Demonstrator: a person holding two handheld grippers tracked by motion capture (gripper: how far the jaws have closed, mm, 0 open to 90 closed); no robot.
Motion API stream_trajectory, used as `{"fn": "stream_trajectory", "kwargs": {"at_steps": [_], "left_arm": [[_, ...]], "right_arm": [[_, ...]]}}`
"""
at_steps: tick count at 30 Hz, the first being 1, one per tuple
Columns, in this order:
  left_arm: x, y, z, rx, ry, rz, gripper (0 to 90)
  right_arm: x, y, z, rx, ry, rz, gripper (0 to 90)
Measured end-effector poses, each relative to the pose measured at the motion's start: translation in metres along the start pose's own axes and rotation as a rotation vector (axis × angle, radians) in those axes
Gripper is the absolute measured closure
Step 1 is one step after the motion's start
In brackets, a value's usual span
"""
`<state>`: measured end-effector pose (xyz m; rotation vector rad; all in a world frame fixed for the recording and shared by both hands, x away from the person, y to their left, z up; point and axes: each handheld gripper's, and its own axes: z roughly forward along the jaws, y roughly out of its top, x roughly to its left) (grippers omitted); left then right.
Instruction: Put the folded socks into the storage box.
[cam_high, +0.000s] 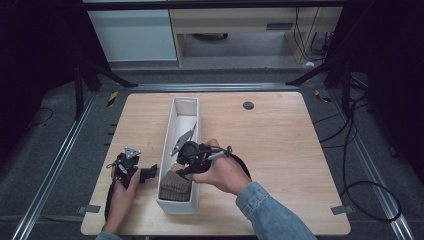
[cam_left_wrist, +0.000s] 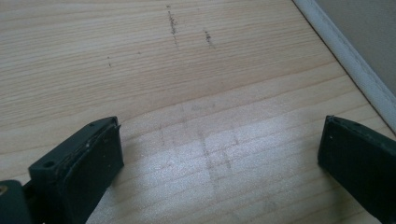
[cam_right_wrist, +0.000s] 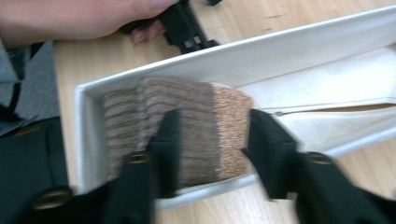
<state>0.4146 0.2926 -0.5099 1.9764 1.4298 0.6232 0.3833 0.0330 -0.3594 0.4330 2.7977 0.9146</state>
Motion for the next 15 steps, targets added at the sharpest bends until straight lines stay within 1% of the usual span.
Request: {"fn": "stream_trajectory", "kwargs": {"at_steps": [2, 3, 5, 7, 9, 11, 15], "left_arm": [[0.0, 0.0, 0.0, 0.0, 0.0, 0.0, 0.0], [0.0, 0.0, 0.0, 0.0, 0.0, 0.0, 0.0], [0.0, 0.0, 0.0, 0.0, 0.0, 0.0, 0.0], [0.0, 0.0, 0.0, 0.0, 0.0, 0.0, 0.0], [0.0, 0.0, 0.0, 0.0, 0.0, 0.0, 0.0], [0.0, 0.0, 0.0, 0.0, 0.0, 0.0, 0.0], [0.0, 0.0, 0.0, 0.0, 0.0, 0.0, 0.0]], "right_arm": [[-0.003, -0.001, -0.001, -0.009, -0.018, 0.014, 42.1], [-0.005, -0.001, -0.001, -0.017, -0.029, 0.017, 35.7], [-0.009, -0.003, -0.003, -0.048, -0.065, 0.035, 22.8], [-0.012, -0.005, -0.006, -0.068, -0.097, 0.05, 13.7], [-0.018, -0.007, -0.009, -0.072, -0.144, 0.079, 8.7], [-0.024, -0.01, -0.012, -0.08, -0.177, 0.101, 5.4], [-0.033, -0.017, -0.019, -0.084, -0.205, 0.128, 5.3]]}}
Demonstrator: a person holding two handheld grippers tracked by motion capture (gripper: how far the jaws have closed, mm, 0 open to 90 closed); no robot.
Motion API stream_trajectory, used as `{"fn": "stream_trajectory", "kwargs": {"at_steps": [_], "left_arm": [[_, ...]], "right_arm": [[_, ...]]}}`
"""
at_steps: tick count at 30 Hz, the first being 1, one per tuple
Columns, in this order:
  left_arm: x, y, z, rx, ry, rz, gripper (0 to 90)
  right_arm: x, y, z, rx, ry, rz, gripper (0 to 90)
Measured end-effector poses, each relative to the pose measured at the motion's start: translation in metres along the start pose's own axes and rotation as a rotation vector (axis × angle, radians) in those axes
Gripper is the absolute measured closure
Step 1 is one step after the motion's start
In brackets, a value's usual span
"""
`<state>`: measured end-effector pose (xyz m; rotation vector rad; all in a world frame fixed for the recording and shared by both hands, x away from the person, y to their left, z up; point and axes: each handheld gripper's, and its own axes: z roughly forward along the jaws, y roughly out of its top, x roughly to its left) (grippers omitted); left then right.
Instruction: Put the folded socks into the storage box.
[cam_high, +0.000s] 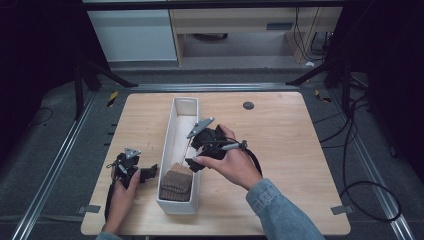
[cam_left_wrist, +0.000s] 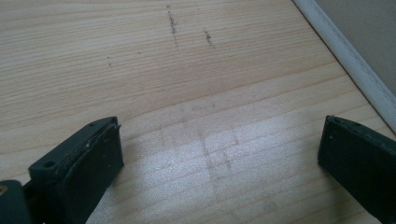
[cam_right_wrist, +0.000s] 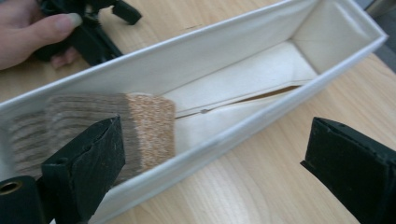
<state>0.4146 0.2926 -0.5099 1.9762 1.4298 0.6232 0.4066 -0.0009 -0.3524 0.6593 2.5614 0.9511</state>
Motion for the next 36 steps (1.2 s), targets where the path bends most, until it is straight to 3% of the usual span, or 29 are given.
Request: {"fn": "stream_trajectory", "kwargs": {"at_steps": [6, 10, 17, 27, 36], "left_arm": [[0.0, 0.0, 0.0, 0.0, 0.0, 0.0, 0.0], [0.0, 0.0, 0.0, 0.0, 0.0, -0.001, 0.0], [0.0, 0.0, 0.0, 0.002, 0.0, 0.001, 0.0], [0.0, 0.0, 0.0, 0.002, 0.0, 0.001, 0.0], [0.0, 0.0, 0.0, 0.002, -0.001, 0.001, 0.0]], "right_arm": [[-0.016, -0.007, -0.008, -0.02, -0.052, 0.023, 5.5], [-0.028, -0.015, -0.013, -0.036, -0.116, 0.049, 7.0], [-0.05, -0.035, -0.025, -0.06, -0.194, 0.124, 7.6], [-0.071, -0.079, -0.042, -0.08, -0.257, 0.204, 9.1], [-0.082, -0.12, -0.045, -0.051, -0.286, 0.28, 11.1]]}}
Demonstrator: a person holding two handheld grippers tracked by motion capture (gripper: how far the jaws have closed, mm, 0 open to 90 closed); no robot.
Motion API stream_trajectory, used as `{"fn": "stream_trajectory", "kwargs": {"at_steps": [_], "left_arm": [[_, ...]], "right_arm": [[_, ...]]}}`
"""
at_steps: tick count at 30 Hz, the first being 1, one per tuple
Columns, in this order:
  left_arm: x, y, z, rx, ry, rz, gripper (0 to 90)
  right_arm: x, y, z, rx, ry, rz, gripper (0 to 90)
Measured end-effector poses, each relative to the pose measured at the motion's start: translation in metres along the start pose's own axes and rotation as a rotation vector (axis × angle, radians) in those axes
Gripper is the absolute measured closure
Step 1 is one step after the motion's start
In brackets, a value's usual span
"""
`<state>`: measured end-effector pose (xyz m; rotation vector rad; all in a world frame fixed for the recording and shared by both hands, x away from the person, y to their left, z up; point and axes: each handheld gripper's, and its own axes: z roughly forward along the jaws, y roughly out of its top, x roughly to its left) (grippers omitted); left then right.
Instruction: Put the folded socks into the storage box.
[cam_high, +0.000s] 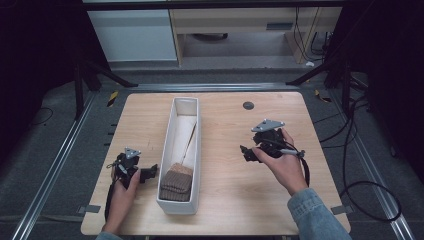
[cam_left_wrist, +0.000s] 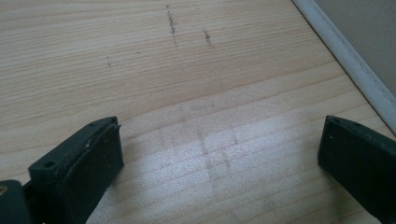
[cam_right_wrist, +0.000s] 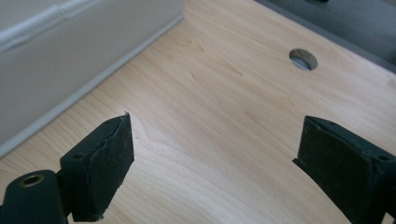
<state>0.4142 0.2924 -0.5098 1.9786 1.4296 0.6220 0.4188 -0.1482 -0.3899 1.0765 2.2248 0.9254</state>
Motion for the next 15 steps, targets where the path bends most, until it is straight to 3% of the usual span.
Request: {"fn": "stream_trajectory", "kwargs": {"at_steps": [7, 15], "left_arm": [[0.0, 0.0, 0.0, 0.0, 0.0, 0.0, 0.0], [0.0, 0.0, 0.0, 0.0, 0.0, 0.0, 0.0]], "right_arm": [[-0.005, -0.026, 0.01, 0.034, -0.005, 0.035, 12.3], [-0.003, -0.052, 0.033, 0.085, 0.02, 0.078, 13.0]]}}
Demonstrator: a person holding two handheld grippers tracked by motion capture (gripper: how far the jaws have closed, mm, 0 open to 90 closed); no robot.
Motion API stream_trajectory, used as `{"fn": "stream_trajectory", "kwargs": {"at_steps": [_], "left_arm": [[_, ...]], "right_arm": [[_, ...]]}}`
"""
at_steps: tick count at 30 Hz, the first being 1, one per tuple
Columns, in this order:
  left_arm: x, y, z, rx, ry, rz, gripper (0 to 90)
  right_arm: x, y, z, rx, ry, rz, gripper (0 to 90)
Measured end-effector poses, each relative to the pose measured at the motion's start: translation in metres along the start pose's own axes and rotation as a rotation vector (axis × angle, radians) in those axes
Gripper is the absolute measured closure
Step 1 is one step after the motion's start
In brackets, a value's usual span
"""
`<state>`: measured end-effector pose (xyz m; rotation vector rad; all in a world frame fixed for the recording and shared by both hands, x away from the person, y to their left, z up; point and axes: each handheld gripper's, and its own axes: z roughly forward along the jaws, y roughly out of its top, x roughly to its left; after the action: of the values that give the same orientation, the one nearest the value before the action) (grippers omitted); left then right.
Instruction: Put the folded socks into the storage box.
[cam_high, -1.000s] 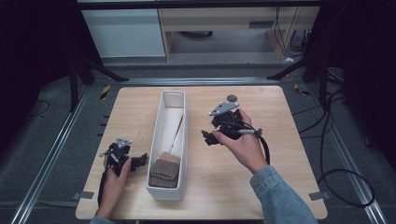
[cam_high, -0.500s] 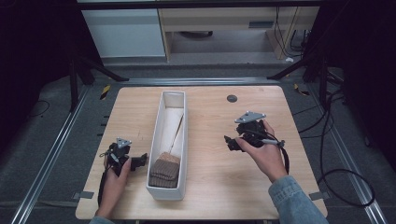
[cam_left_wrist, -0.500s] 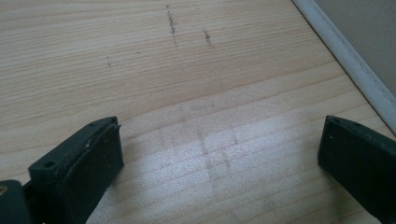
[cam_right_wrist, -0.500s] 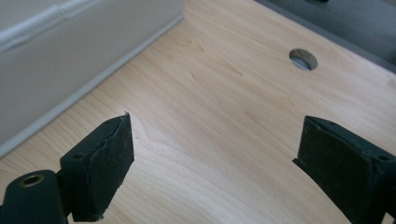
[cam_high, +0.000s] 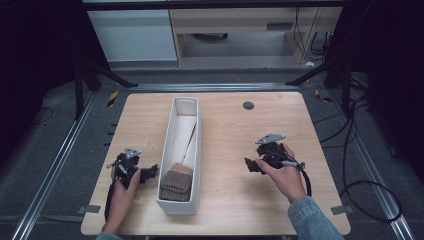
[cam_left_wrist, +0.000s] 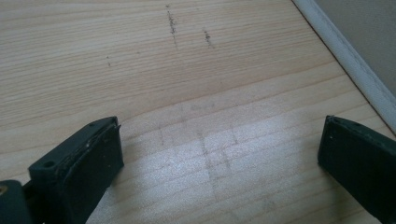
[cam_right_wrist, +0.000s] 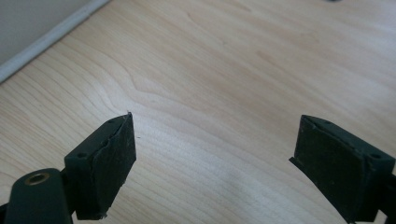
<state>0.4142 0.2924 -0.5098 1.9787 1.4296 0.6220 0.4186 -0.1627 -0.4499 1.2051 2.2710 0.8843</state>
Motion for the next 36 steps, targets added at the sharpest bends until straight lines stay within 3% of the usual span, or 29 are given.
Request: {"fn": "stream_trajectory", "kwargs": {"at_steps": [7, 14, 19, 27, 31, 34, 36], "left_arm": [[0.0, 0.0, 0.0, 0.0, 0.0, 0.0, 0.0], [0.0, 0.0, 0.0, 0.0, 0.0, 0.0, 0.0], [0.0, 0.0, 0.0, 0.0, 0.0, 0.0, 0.0], [0.0, 0.0, 0.0, 0.0, 0.0, 0.0, 0.0], [0.0, 0.0, 0.0, 0.0, 0.0, 0.0, 0.0], [0.0, 0.0, 0.0, 0.0, 0.0, 0.0, 0.0], [0.0, 0.0, 0.0, 0.0, 0.0, 0.0, 0.0]], "right_arm": [[-0.008, -0.01, 0.019, 0.006, 0.014, 0.071, 12.4], [-0.028, -0.013, 0.028, -0.025, -0.036, 0.151, 12.4], [-0.042, -0.027, 0.03, -0.04, -0.08, 0.224, 12.1], [-0.055, -0.039, 0.04, -0.035, -0.139, 0.253, 9.3], [-0.053, -0.042, 0.048, -0.01, -0.148, 0.265, 6.6], [-0.05, -0.043, 0.052, -0.029, -0.176, 0.255, 2.6], [-0.049, -0.041, 0.054, -0.021, -0.19, 0.273, 0.5]]}}
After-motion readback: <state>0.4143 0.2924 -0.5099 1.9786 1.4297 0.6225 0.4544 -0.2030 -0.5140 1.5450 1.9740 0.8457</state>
